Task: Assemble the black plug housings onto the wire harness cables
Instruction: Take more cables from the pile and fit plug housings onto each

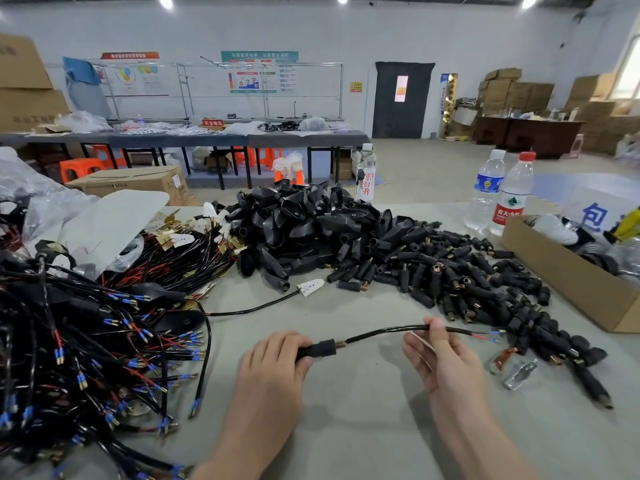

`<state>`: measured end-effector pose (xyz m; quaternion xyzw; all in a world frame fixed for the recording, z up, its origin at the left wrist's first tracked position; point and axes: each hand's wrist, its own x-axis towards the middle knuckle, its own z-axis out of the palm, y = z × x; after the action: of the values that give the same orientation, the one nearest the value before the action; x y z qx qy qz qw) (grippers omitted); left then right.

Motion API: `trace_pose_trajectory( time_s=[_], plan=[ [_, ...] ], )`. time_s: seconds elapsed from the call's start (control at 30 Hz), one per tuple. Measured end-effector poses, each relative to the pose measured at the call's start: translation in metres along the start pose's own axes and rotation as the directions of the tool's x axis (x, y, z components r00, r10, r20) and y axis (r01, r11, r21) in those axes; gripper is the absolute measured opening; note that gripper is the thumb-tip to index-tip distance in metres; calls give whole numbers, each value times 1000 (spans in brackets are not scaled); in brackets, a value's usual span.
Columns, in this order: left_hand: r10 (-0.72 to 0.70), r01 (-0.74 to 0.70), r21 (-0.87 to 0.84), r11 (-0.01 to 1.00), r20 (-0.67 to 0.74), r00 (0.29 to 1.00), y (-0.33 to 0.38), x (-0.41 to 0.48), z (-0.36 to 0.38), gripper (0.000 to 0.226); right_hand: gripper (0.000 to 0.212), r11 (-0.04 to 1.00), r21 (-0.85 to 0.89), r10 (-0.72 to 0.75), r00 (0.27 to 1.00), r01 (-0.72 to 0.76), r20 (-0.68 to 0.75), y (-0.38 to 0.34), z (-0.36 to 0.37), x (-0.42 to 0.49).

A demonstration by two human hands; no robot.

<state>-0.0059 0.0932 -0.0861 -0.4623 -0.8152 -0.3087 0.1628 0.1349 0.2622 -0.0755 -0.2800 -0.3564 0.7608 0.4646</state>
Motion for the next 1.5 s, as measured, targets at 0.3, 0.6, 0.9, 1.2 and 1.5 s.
trace_pose_trajectory(
  time_s=[0.3,0.6,0.9,1.2,1.5],
  plan=[
    [32,-19,-118,993,105,994,7,-1,-5,27,9,941,-334,133,968,-56,214,32,24,-25],
    [-31,68,-213,975,172,985,-2,-3,2,47,15,951,-310,45,995,-15,90,23,21,-20],
    [-38,60,-218,974,104,994,-3,-2,2,43,24,965,-240,177,941,-108,288,26,19,-22],
    [-44,73,-262,962,113,993,-4,-2,5,49,36,978,-123,206,894,-170,398,20,17,-24],
    [-7,27,-266,964,77,997,-1,-2,1,51,24,983,-68,185,892,-173,412,20,17,-24]
  ],
)
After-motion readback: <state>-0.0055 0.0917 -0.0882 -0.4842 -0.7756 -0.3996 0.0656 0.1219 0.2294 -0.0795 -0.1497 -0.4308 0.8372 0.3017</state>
